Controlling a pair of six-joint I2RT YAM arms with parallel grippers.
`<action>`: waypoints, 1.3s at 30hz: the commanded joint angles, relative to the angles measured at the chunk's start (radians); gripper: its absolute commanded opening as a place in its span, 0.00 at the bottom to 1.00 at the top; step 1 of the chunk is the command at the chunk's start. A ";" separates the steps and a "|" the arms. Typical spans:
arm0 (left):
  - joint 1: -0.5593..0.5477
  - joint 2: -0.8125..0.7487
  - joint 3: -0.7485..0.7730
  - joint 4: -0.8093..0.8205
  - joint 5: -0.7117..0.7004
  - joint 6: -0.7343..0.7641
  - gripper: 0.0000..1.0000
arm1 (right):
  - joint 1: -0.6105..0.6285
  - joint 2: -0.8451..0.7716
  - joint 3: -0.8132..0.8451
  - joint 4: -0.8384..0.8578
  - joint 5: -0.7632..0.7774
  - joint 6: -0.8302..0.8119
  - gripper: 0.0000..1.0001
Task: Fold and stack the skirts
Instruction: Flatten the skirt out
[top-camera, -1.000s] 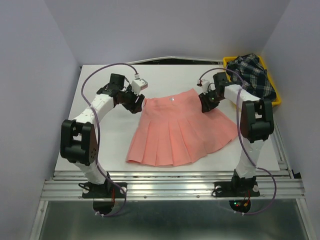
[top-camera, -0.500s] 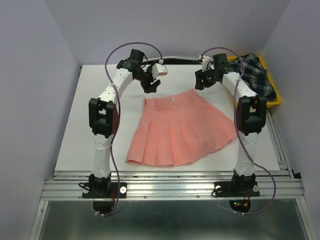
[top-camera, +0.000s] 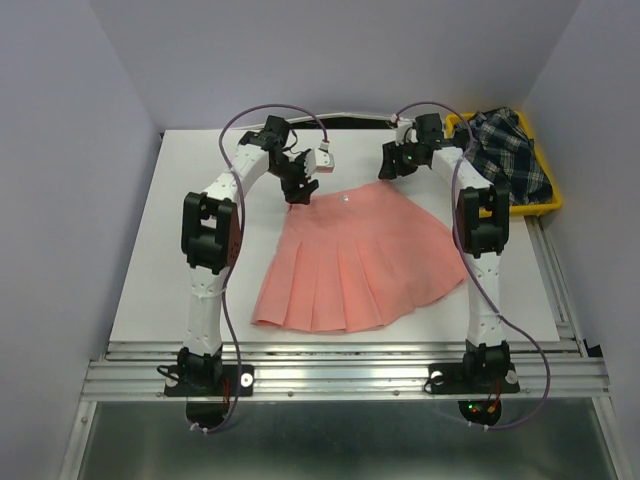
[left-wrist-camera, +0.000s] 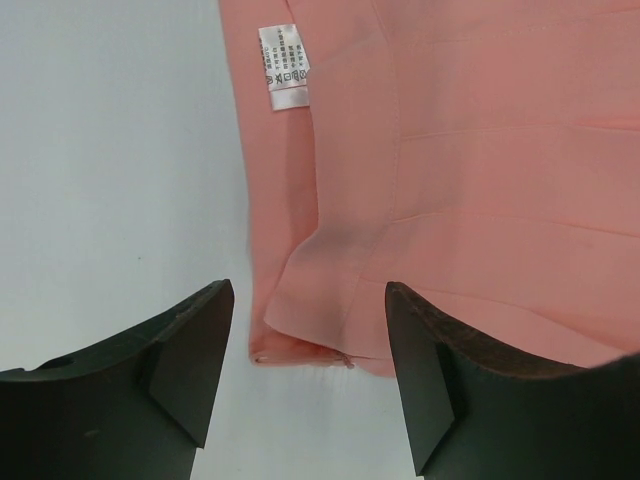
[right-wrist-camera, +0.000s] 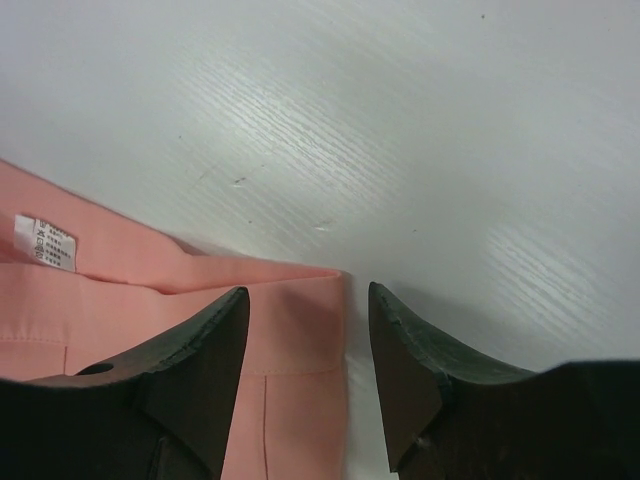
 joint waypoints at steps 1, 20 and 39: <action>-0.006 -0.025 0.019 -0.001 0.017 0.060 0.73 | 0.002 -0.040 -0.054 0.032 -0.037 -0.014 0.56; -0.047 0.061 0.044 0.034 0.065 0.114 0.71 | -0.008 -0.034 -0.059 0.028 -0.152 0.028 0.01; -0.001 0.064 0.065 -0.139 0.109 0.198 0.31 | -0.026 -0.038 -0.068 0.064 -0.184 0.115 0.01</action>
